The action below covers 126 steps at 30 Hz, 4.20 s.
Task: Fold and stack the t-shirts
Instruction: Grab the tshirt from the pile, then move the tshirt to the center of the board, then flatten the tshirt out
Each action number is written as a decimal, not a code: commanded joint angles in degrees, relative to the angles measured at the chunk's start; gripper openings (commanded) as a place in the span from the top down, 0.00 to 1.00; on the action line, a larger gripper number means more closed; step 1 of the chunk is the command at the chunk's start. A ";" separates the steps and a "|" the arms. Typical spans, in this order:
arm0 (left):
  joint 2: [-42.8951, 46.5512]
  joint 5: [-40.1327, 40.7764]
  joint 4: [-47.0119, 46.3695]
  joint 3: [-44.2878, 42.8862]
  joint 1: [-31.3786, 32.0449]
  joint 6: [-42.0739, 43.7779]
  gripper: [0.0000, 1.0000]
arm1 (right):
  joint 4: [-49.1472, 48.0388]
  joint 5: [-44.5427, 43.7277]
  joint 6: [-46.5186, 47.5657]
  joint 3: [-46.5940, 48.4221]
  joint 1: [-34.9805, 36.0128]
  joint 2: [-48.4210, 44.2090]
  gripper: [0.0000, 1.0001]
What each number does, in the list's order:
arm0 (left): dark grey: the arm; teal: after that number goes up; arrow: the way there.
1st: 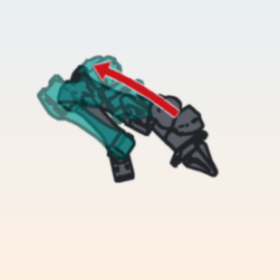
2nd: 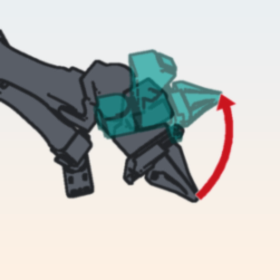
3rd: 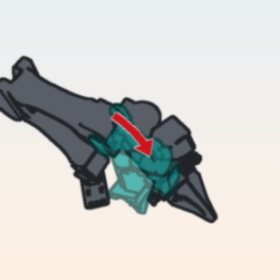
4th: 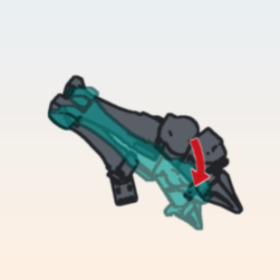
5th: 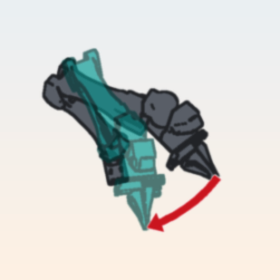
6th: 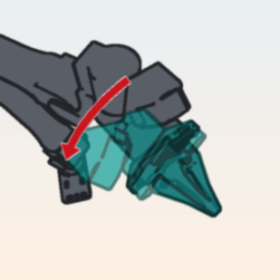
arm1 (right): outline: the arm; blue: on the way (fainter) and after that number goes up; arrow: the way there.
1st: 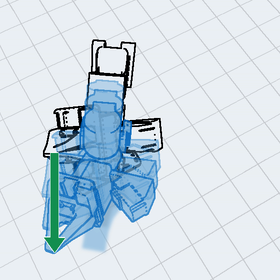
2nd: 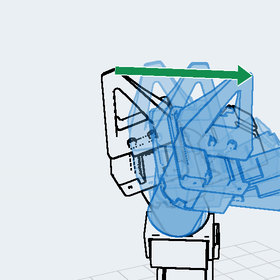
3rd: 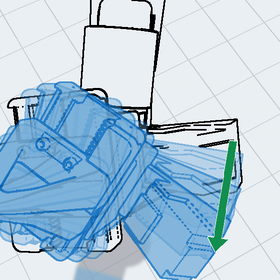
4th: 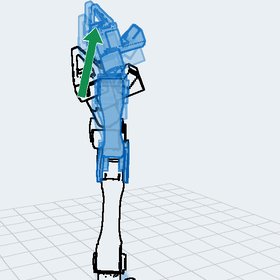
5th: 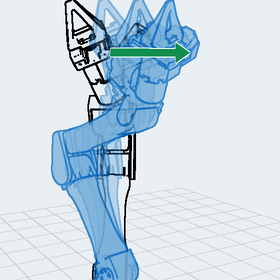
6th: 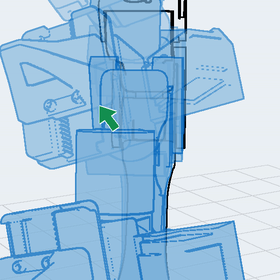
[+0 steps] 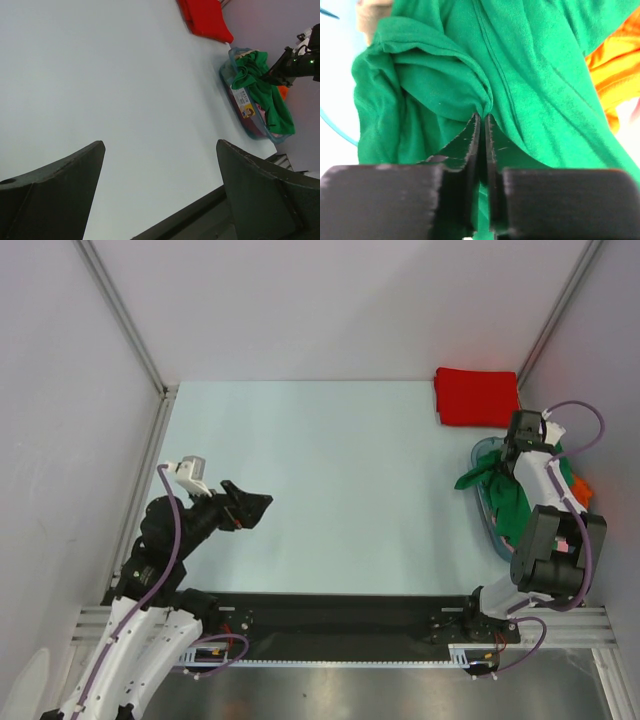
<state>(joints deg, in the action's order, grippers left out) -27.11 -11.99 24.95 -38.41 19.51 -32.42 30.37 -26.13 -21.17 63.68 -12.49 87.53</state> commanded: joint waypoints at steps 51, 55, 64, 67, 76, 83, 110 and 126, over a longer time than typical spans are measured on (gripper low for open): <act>-14.10 2.94 10.83 -6.88 -0.44 -2.29 0.04 | -6.49 65.79 -6.90 -23.01 31.99 -37.61 0.00; -18.84 4.34 5.57 0.17 0.88 -7.55 0.09 | -2.94 56.29 -4.06 -21.32 41.39 -33.48 0.02; -33.68 14.62 0.28 1.94 9.06 -12.83 0.13 | -18.14 48.90 -6.52 -24.92 57.75 -16.35 0.28; -36.60 15.24 -1.65 2.55 9.15 -13.28 0.14 | -19.55 45.47 -5.03 -23.69 59.51 -11.17 0.32; -40.74 16.99 -5.35 1.76 9.15 -11.52 0.35 | -23.86 45.82 -4.23 -21.23 60.39 -1.57 0.42; -35.47 19.11 -7.72 4.92 9.06 -10.03 0.61 | -26.85 46.69 -4.32 -20.97 60.48 2.21 0.64; -45.92 9.70 -8.77 2.81 8.35 -5.46 0.44 | -17.36 42.13 -1.42 -16.75 56.88 -3.85 1.00; -45.04 24.03 0.80 -28.62 1.77 10.36 1.00 | -4.11 34.93 6.30 6.86 37.90 1.50 1.00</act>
<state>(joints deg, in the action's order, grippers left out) -74.08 7.55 26.13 -56.86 24.34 -28.56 22.81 12.82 -18.98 61.06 28.58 88.03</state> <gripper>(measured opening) 0.014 0.022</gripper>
